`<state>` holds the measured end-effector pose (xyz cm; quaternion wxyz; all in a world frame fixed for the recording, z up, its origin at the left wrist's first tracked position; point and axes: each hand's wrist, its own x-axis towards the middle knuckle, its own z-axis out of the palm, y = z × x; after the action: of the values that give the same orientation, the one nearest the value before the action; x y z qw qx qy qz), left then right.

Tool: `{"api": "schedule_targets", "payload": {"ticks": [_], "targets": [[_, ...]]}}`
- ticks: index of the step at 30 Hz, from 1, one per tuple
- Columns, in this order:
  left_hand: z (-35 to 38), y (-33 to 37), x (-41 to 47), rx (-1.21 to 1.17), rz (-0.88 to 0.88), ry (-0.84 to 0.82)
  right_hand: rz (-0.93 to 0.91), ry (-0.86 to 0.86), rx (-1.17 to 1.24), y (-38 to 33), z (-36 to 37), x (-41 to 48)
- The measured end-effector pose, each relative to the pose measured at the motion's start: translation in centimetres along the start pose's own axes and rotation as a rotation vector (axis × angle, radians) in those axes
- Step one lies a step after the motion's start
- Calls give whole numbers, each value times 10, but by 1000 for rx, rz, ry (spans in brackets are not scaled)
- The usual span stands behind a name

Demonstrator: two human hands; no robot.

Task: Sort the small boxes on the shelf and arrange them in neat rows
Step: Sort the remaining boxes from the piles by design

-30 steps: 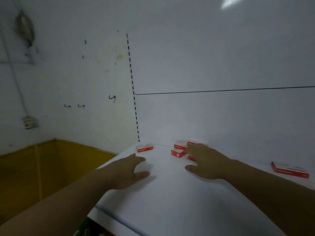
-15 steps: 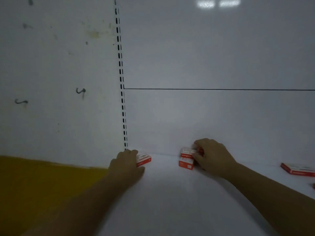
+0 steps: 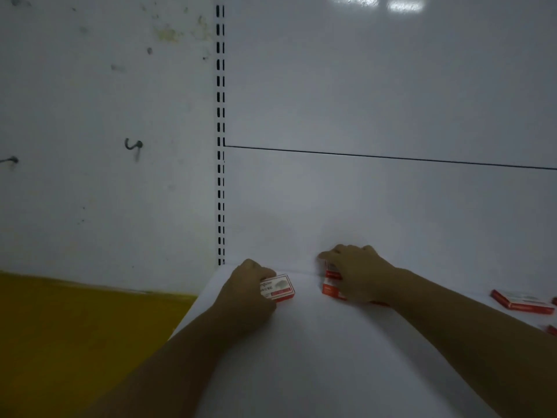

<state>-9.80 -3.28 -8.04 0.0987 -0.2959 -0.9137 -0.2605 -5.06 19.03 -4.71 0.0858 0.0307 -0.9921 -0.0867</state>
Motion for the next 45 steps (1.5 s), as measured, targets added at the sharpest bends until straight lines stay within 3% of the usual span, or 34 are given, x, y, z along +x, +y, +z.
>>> {"api": "schedule_targets", "payload": {"ticks": [8, 16, 20, 30, 38, 45], "targets": [[3, -10, -2, -19, 86, 22, 21, -112, -167, 2, -7, 2], [-3, -8, 1, -38, 121, 160, -168, 280, 87, 6, -22, -11], [-5, 0, -1, 13, 210, 177, -179, 285, 173, -1, -31, -25], [4, 34, -9, 132, 421, 52, -7, 327, 84, 14, -32, -95], [-10, 116, -35, 227, 556, 65, 85, 348, 38, 37, -49, -180], [17, 243, -94, -18, 696, 44, 207, 408, 92, 88, -69, -327]]}}
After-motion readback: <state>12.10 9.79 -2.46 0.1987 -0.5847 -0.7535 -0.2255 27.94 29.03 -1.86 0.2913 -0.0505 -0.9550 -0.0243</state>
